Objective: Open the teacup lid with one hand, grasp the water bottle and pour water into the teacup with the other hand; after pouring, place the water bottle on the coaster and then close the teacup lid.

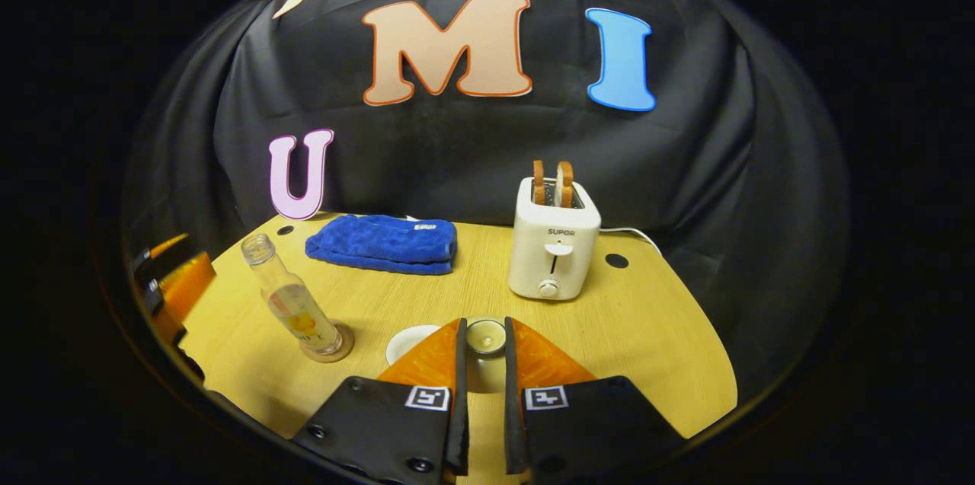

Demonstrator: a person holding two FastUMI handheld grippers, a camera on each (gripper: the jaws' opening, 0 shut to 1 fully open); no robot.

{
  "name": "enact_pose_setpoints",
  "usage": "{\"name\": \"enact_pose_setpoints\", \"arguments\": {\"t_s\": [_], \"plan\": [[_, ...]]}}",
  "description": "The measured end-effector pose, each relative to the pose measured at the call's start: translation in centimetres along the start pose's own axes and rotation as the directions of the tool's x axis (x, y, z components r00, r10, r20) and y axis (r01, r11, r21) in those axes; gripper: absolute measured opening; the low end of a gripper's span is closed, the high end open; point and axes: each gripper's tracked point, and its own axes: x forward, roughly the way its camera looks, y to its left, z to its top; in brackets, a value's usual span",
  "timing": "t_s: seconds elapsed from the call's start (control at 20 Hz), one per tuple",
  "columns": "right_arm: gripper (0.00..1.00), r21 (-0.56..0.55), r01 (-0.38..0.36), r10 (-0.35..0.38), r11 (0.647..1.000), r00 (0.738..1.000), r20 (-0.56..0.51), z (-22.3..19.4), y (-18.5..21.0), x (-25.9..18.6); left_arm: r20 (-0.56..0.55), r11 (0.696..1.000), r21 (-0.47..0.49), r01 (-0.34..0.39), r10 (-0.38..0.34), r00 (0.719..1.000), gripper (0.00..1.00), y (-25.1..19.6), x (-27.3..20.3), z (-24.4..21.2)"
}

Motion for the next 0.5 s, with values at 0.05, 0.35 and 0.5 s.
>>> {"name": "enact_pose_setpoints", "arguments": {"t_s": [0.05,0.35,0.5], "plan": [[0.22,0.004,0.009,-0.009,1.000,1.000,0.002,0.1,-0.3,-0.5,-0.013,1.000,-0.004,0.014,-0.014,1.000,0.96,-0.4,0.3,-0.9],[0.22,0.005,0.060,-0.060,0.998,0.998,0.009,0.6,-1.6,-2.9,-0.094,0.997,0.001,0.073,-0.073,0.993,0.96,-1.9,1.7,-5.7],[0.22,-0.005,0.082,-0.081,0.997,0.997,0.006,0.4,-2.3,-3.9,-0.131,0.995,0.016,0.103,-0.100,0.986,0.96,-2.7,2.8,-7.7]]}}
